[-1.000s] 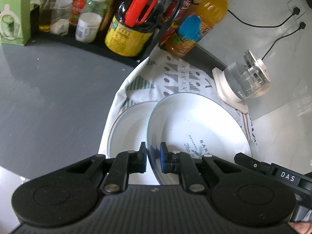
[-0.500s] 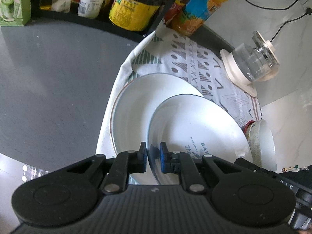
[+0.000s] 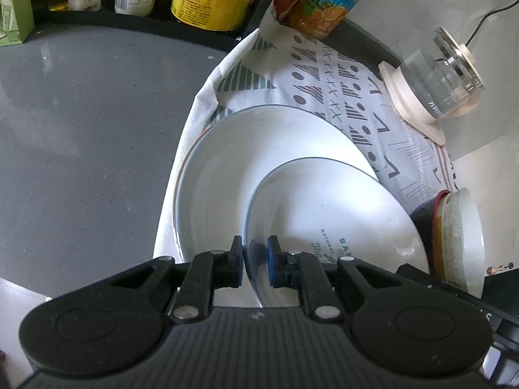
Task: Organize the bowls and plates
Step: 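Lower the 'BAKERY' plate onto the 'Sweet' plate and open both grippers, then pull both grippers back from the plate stack, then move both grippers to the rim of the white bowls in the red bowl, then close both grippers on the rim of the bowl stack, then lift the bowl stack with both grippers and carry it over the plate stack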
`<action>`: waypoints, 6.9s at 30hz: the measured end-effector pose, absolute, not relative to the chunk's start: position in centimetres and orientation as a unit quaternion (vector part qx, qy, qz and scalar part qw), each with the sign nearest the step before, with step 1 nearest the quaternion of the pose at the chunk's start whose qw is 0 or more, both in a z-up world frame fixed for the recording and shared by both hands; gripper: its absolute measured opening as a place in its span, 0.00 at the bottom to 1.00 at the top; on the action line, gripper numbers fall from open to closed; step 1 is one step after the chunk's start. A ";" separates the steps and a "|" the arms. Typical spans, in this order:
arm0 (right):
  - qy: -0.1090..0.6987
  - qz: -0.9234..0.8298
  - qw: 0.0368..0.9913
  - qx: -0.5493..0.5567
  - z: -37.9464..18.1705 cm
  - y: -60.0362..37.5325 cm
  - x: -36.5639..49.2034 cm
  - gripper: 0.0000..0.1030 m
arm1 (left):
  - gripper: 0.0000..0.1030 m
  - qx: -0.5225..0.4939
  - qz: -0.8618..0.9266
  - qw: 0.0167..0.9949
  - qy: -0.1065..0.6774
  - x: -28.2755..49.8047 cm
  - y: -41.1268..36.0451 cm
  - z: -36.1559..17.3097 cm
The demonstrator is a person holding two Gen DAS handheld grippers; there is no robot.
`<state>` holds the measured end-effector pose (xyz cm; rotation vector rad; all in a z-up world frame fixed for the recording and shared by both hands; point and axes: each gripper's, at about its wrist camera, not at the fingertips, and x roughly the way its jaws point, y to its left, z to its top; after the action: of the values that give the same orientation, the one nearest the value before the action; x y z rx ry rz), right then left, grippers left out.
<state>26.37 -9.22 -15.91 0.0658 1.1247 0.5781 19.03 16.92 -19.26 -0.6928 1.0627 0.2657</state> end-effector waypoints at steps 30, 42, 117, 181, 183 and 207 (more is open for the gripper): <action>0.537 0.279 0.796 -0.023 -17.4 -6.9 27.2 0.17 | 0.14 -0.188 0.156 0.830 0.502 22.2 16.9 -19.0; 0.533 0.270 0.802 0.005 -16.5 -8.3 26.8 0.25 | 0.14 -0.185 0.173 0.825 0.506 22.2 17.0 -18.0; 0.480 0.114 0.853 0.170 -13.9 -25.3 28.4 0.76 | 0.70 -0.173 -0.041 0.836 0.519 31.1 2.8 -14.9; 0.489 0.173 0.845 0.129 -13.5 -20.4 30.4 0.32 | 0.27 -0.209 -0.017 0.850 0.484 29.6 5.2 -13.0; 0.486 0.183 0.846 0.124 -13.2 -19.9 30.2 0.32 | 0.27 -0.214 -0.007 0.852 0.478 29.0 5.8 -12.7; 0.491 0.286 0.821 0.061 -12.5 -11.6 28.4 0.32 | 0.27 -0.266 0.101 0.843 0.456 22.3 13.2 -12.9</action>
<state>28.40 -11.60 -12.50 0.1303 1.0445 0.6085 22.28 13.19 -12.86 -0.5620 0.9632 0.2127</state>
